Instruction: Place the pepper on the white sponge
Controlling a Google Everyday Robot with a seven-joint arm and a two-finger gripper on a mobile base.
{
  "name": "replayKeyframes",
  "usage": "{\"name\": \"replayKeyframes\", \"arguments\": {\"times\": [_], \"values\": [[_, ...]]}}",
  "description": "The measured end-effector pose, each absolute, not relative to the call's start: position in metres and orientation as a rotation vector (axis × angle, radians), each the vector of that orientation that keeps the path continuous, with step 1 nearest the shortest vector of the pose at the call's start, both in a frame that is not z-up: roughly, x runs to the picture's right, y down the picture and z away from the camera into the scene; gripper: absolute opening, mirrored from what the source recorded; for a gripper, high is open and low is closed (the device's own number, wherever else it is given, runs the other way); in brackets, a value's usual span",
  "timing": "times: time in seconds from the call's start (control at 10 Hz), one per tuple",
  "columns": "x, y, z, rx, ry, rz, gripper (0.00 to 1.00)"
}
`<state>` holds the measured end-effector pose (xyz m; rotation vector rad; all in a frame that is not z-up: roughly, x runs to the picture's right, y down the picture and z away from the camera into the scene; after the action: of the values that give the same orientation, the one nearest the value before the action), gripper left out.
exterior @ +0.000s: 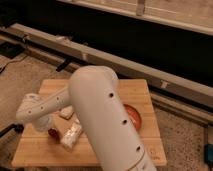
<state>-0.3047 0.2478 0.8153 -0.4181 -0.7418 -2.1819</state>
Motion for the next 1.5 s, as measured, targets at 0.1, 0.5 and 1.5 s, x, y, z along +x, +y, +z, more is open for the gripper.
{"name": "replayKeyframes", "arguments": {"times": [0.1,0.5,1.5], "values": [[-0.305,0.247,0.814,-0.412,-0.748,-2.186,0.20],[-0.313,0.219,0.771,-0.330,-0.767,-2.195,0.20],[-0.323,0.139,0.756,-0.226,-0.735,-2.146,0.20]]}}
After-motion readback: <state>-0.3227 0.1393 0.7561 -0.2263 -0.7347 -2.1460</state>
